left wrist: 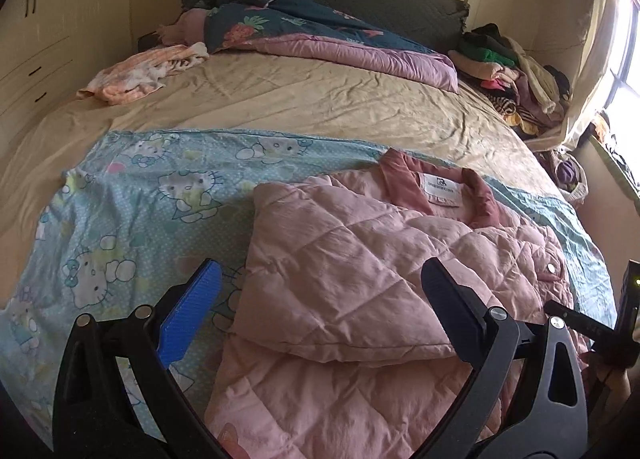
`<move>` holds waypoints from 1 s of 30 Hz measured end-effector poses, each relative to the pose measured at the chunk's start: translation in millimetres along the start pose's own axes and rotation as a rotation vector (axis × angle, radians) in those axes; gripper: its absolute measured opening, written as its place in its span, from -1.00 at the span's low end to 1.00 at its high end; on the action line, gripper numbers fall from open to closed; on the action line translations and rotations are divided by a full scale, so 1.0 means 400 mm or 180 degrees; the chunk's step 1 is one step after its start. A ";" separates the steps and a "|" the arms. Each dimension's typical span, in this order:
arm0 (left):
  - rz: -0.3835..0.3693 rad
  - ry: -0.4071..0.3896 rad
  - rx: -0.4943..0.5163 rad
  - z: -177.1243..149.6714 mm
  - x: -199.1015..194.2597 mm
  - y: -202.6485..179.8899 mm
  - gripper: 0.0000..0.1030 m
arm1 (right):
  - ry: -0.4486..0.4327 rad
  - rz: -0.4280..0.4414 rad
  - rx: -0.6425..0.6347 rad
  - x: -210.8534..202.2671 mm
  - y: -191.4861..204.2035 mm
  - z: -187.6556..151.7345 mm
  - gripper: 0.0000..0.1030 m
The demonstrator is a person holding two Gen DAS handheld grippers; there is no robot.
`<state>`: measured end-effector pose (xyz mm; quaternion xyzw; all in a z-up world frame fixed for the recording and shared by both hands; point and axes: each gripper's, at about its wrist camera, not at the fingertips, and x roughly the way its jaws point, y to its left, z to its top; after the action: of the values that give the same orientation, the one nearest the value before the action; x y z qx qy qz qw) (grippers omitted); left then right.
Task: Fold large clothes
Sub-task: 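Grasp the corduroy-trimmed front edge with the right tool, fold it over, release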
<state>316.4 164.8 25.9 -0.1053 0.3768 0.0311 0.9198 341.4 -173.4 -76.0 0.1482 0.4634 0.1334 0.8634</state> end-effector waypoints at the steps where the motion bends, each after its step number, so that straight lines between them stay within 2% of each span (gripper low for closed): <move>1: 0.0007 0.0002 -0.0037 0.001 0.001 0.009 0.82 | -0.0057 0.0067 -0.0083 -0.010 0.012 0.003 -0.42; 3: 0.0029 0.0004 -0.0114 0.003 0.001 0.025 0.81 | -0.0262 0.0097 -0.0308 -0.051 0.043 0.013 -0.61; 7: 0.0036 -0.0020 -0.0147 0.009 0.001 0.032 0.82 | -0.0802 0.0197 -0.0721 -0.175 0.097 0.065 -0.75; 10: 0.0010 0.0016 -0.0138 0.012 0.014 0.020 0.81 | -0.0945 0.0196 -0.0843 -0.220 0.102 0.107 -0.78; 14: -0.0019 0.0085 -0.0086 0.008 0.040 -0.011 0.82 | -0.0840 -0.0033 -0.0927 -0.184 0.073 0.121 -0.78; 19: -0.0051 0.0259 0.0009 -0.011 0.089 -0.057 0.81 | -0.0541 -0.0121 -0.0593 -0.105 -0.013 0.085 -0.78; 23: -0.0117 0.0382 0.0098 -0.029 0.121 -0.101 0.81 | -0.0389 -0.0161 -0.0511 -0.063 -0.035 0.055 -0.77; 28: -0.0145 0.0576 0.0127 -0.046 0.165 -0.135 0.81 | -0.0347 -0.0240 -0.0458 -0.065 -0.034 0.044 -0.48; 30: -0.0174 0.0656 0.0124 -0.055 0.181 -0.139 0.81 | -0.0406 -0.0277 -0.0480 -0.081 -0.030 0.044 -0.29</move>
<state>360.8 104.1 -30.6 -0.1003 0.4670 -0.0123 0.8785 339.9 -198.5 -46.7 0.0707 0.4022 0.1206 0.9048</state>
